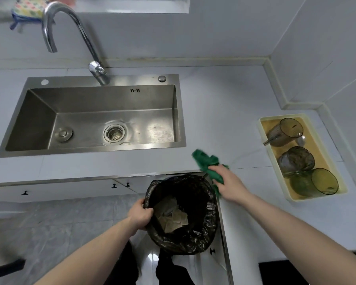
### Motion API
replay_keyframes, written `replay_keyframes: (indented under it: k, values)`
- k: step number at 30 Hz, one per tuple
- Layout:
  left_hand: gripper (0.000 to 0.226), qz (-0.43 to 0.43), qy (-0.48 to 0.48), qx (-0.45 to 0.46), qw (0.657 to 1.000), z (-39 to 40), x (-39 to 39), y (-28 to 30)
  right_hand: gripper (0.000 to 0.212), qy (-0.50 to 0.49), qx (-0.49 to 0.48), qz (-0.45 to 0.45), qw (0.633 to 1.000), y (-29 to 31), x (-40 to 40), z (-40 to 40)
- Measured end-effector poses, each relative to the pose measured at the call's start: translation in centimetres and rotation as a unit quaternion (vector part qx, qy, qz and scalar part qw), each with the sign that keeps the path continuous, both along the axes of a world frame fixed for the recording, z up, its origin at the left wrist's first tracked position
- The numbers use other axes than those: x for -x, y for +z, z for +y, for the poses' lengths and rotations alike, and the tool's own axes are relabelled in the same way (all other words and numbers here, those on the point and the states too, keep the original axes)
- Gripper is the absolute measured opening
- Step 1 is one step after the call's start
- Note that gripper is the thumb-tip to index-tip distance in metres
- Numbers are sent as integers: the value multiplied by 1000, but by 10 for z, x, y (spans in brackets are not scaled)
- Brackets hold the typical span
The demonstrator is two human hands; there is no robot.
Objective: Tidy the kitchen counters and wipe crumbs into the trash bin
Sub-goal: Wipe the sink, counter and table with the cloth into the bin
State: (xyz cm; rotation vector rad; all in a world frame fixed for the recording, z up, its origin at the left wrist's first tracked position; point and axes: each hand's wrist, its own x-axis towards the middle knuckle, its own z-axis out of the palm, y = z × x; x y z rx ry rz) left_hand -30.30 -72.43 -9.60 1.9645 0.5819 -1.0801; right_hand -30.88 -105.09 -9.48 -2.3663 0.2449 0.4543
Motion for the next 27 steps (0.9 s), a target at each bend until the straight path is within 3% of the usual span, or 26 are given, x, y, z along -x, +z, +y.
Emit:
replay_keyframes:
  k: [5,11,18,21,24,27]
  values:
    - [41,6,-1,8,1000,1,-1,5,46,6,-146,30,989,12,45,67]
    - [38,2,-20,5,1000,8,-5,1,46,-123,-203,-49,970,49,71,59]
    - [37,-11,-33,-3,999,12,-3,-14,48,-278,-95,-126,948,85,130,-40]
    - [36,-13,-33,-5,999,14,0,-17,48,-285,20,-78,955,74,151,-84]
    - [36,-15,-32,-1,999,14,3,-18,51,-245,112,28,963,48,170,-103]
    - [33,-19,-30,-4,999,13,6,-15,58,-227,118,86,963,16,188,-82]
